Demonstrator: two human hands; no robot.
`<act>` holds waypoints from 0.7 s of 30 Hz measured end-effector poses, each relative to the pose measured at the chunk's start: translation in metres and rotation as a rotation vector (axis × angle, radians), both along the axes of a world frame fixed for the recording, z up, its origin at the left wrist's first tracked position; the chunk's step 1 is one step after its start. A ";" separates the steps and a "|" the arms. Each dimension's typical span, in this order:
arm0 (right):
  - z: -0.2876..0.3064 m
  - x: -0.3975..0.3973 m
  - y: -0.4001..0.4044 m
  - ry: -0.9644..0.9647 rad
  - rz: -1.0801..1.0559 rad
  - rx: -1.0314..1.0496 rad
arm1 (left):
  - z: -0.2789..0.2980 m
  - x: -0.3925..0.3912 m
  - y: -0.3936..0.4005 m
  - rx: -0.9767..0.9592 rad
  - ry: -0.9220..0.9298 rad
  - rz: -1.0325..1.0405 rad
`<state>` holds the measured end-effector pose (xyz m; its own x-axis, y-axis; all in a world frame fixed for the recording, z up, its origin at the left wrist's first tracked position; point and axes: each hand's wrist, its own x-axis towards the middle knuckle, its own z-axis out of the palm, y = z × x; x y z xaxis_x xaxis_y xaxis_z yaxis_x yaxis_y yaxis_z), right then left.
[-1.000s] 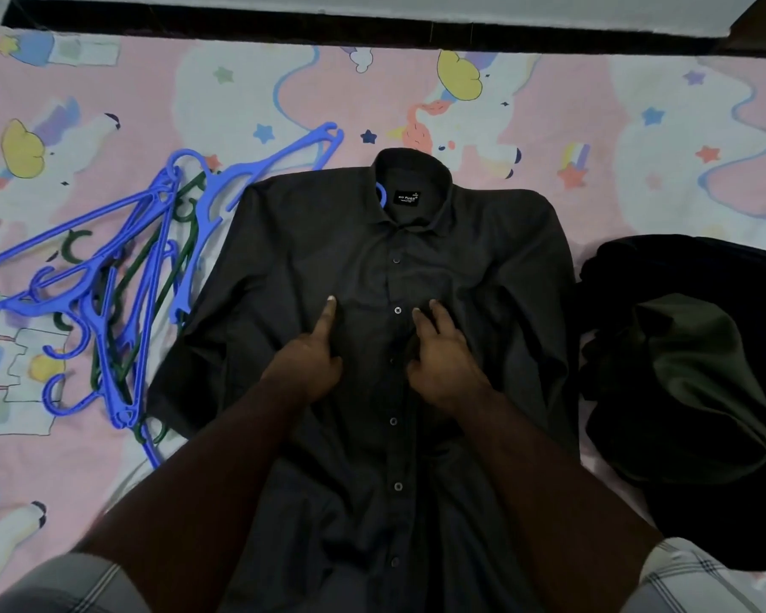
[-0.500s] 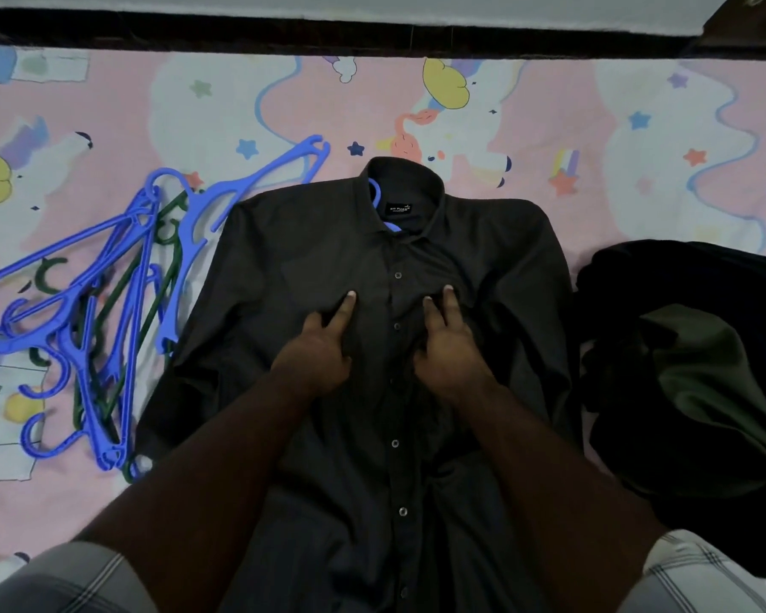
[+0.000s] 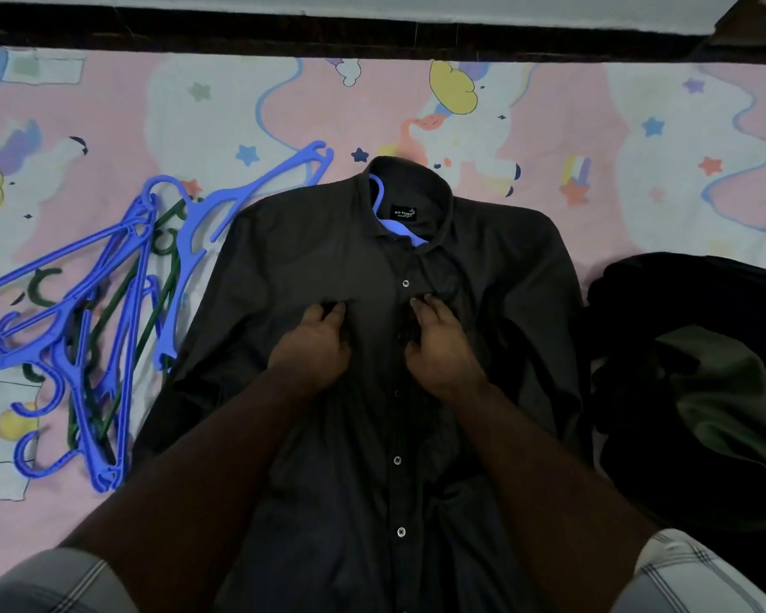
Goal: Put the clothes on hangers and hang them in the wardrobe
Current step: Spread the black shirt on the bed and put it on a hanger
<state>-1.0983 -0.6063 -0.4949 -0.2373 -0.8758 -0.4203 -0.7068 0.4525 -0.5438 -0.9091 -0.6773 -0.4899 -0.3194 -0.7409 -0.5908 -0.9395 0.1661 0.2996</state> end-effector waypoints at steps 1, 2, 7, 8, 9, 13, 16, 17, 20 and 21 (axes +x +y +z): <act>0.003 0.001 -0.002 -0.008 -0.043 -0.044 | 0.001 0.003 -0.001 -0.015 0.034 0.021; 0.009 0.001 -0.008 -0.011 -0.092 -0.112 | 0.003 0.006 -0.003 -0.055 0.082 0.044; 0.046 -0.007 -0.079 0.002 -0.208 -0.427 | 0.021 -0.004 -0.027 -0.251 0.250 0.139; 0.049 -0.011 -0.096 0.018 -0.203 -0.413 | 0.023 -0.010 -0.035 -0.264 0.257 0.144; 0.051 -0.014 -0.114 0.044 -0.189 -0.383 | 0.024 -0.015 -0.045 -0.269 0.258 0.145; 0.048 -0.018 -0.171 0.184 0.009 -0.110 | 0.020 -0.034 -0.087 -0.245 0.221 0.060; 0.036 -0.012 -0.189 0.217 0.114 0.027 | 0.014 -0.041 -0.114 -0.215 0.163 0.035; 0.031 -0.011 -0.191 0.224 0.130 0.035 | 0.012 -0.041 -0.123 -0.205 0.149 0.045; 0.016 -0.010 -0.193 0.121 0.063 0.046 | 0.005 -0.036 -0.145 -0.137 0.156 0.099; 0.011 -0.011 -0.193 0.065 0.000 0.050 | 0.003 -0.034 -0.149 -0.111 0.170 0.126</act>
